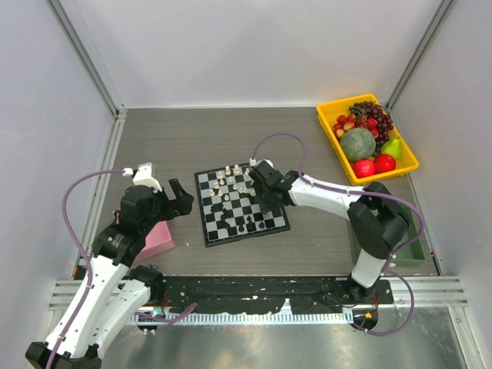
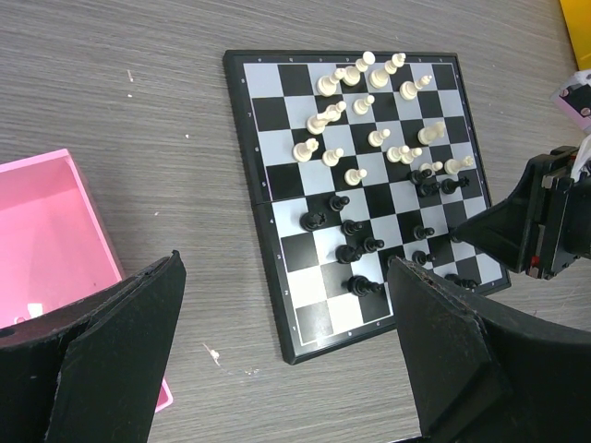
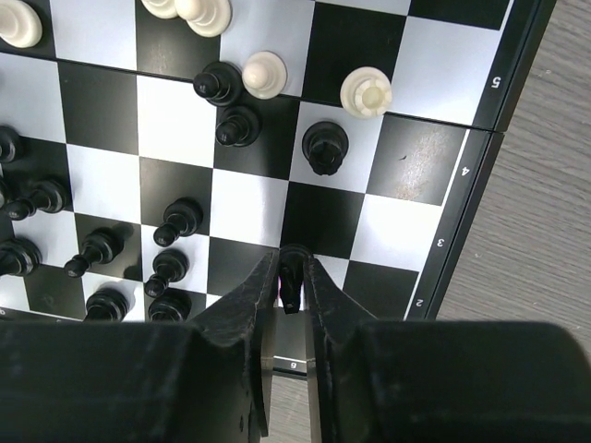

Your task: Set up the chess pieces on the board

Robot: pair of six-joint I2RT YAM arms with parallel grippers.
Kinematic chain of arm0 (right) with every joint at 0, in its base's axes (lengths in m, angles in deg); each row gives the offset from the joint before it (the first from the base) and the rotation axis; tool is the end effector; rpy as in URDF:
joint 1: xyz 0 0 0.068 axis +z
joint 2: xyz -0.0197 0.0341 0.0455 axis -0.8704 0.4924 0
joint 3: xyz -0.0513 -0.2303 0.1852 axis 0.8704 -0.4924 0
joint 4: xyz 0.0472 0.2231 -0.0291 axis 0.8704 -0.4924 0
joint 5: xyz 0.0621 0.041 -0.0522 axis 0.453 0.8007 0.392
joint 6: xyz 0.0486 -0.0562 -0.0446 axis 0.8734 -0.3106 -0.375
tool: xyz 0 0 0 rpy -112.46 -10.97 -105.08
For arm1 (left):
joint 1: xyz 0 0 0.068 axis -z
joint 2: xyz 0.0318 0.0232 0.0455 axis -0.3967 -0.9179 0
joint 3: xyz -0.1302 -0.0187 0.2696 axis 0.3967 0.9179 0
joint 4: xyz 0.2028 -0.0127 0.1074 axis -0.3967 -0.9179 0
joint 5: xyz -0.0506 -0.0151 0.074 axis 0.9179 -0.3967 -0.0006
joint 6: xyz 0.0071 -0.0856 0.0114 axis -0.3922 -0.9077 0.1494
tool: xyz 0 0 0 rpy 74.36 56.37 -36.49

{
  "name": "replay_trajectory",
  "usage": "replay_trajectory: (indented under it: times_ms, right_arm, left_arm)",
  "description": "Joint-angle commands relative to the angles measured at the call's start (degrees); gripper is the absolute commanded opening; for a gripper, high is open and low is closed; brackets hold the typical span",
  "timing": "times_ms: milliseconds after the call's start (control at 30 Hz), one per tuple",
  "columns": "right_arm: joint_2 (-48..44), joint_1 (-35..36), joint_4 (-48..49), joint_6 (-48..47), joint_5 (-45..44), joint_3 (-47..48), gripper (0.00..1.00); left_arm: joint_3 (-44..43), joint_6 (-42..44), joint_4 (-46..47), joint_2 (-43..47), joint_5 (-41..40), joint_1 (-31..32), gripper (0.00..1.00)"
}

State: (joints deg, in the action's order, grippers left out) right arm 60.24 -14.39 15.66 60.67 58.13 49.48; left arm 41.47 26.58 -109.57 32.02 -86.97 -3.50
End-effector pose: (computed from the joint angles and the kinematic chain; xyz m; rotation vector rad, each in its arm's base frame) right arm 0.2482 0.2431 0.1998 -0.4692 2.6143 0.2305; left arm 0.1150 -0.0337 0.2843 -0.2592 2.0890 -0.4370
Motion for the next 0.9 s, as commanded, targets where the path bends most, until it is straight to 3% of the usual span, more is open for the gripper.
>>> replay_trajectory:
  times_ms: [0,400,867]
  right_arm:
    - [-1.96,0.12,0.52,-0.79,-0.27,1.17,0.17]
    - [-10.14,2.32,0.7,2.2,-0.27,-6.56,0.13]
    - [-8.91,3.55,1.31,3.17,-3.0,-8.67,0.14]
  left_arm:
    - [-0.44,1.12,1.04,0.07,-0.94,0.16,1.0]
    - [0.18,0.86,1.92,-0.37,-0.41,0.16,1.0]
    - [0.44,0.51,2.19,-0.2,-0.06,0.16,1.0]
